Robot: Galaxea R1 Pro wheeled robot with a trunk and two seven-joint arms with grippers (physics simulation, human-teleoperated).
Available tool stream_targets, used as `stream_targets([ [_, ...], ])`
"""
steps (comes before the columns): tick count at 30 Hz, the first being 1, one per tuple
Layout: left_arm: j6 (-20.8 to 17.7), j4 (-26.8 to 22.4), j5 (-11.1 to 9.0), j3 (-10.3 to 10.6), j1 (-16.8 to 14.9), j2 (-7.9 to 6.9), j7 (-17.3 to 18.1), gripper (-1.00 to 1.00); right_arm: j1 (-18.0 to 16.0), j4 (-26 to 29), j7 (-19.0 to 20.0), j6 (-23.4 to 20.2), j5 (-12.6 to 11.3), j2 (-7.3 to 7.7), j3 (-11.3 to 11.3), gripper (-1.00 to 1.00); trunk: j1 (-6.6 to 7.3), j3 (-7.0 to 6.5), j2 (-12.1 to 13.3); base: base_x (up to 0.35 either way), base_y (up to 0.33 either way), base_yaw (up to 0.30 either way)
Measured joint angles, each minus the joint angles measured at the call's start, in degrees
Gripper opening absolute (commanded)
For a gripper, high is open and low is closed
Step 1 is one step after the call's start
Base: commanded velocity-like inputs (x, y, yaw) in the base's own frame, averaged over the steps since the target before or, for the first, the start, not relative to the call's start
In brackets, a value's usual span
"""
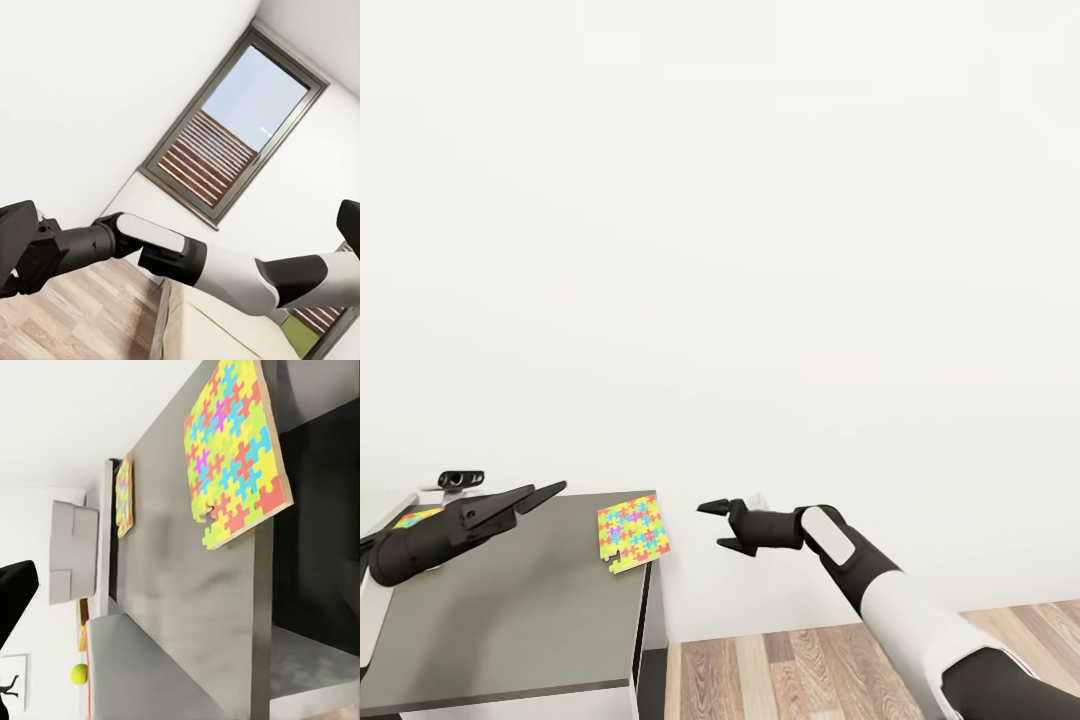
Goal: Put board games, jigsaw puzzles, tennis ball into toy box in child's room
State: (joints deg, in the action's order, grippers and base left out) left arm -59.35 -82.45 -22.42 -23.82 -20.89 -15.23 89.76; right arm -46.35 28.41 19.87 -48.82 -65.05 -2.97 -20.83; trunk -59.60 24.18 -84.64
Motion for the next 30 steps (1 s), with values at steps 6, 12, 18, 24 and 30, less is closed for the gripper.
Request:
stream_targets([
  [6,-0.04,-0.40,-0.16,0.01,0.00,-0.32,0.00,1.00,0.00,-0.01,-0.07,-0.42,0.17,0.34,1.25,1.00,0.00,0.00,0.00,0.000,0.000,0.000],
  [12,-0.04,-0.66,-0.10,-0.01,-0.45,-0.49,0.00,1.00,0.00,-0.05,-0.24,-0.47,0.15,0.43,1.47,1.00,0.00,0.00,0.00,0.000,0.000,0.000],
  [18,-0.04,-0.50,0.52,1.62,-1.15,-0.49,0.00,1.00,0.00,0.00,-0.33,-0.41,0.54,0.41,1.51,1.00,0.00,0.00,0.00,0.000,0.000,0.000],
  [24,-0.04,0.82,4.57,7.16,-8.27,-0.42,0.01,1.00,0.00,0.17,-0.22,-0.39,0.68,0.40,1.51,1.00,0.00,0.00,0.00,0.000,0.000,0.000],
  [30,-0.04,6.06,7.91,10.46,-16.33,-0.37,0.01,1.00,0.00,0.27,-0.19,-0.39,0.67,0.40,1.59,1.00,0.00,0.00,0.00,0.000,0.000,0.000],
])
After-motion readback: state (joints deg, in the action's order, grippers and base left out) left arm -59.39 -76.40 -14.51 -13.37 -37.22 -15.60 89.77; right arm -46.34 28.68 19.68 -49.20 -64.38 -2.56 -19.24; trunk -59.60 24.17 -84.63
